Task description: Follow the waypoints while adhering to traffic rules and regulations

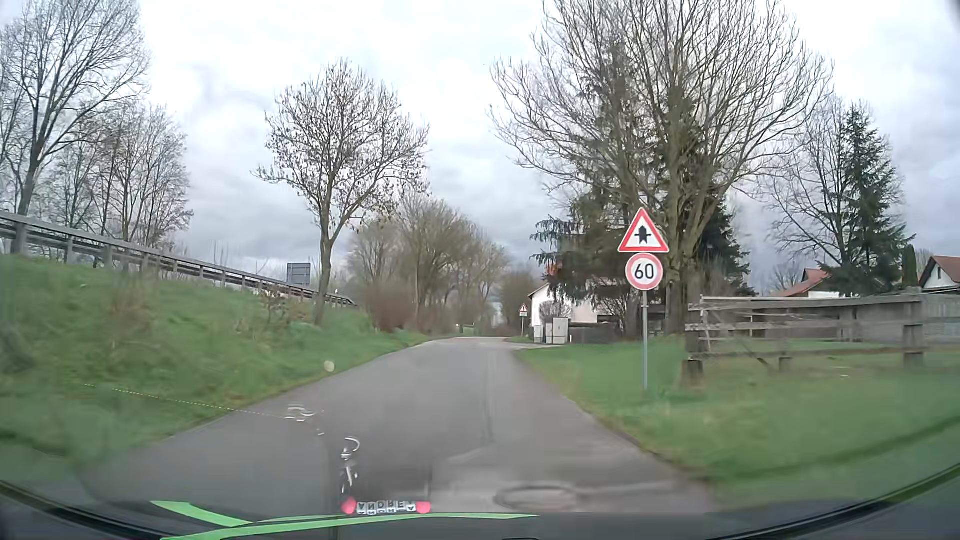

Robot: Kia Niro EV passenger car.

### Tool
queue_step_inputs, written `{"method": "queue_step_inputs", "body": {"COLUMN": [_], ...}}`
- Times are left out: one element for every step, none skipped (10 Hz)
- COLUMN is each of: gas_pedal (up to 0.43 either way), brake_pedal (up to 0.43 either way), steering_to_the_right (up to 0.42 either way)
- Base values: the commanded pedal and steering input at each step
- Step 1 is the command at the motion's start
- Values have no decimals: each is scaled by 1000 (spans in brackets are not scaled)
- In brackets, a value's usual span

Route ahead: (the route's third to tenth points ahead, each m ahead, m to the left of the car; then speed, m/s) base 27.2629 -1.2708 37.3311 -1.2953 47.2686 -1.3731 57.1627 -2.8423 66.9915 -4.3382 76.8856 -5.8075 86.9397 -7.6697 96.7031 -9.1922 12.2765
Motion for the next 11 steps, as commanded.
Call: {"method": "queue_step_inputs", "body": {"gas_pedal": [0, 0, 0, 0, 0, 20, 20, 39, 47, 47, 59], "brake_pedal": [0, 0, 0, 0, 0, 0, 0, 0, 0, 0, 0], "steering_to_the_right": [1, 1, 0, 0, 0, 0, 0, 0, 0, 0, 0]}}
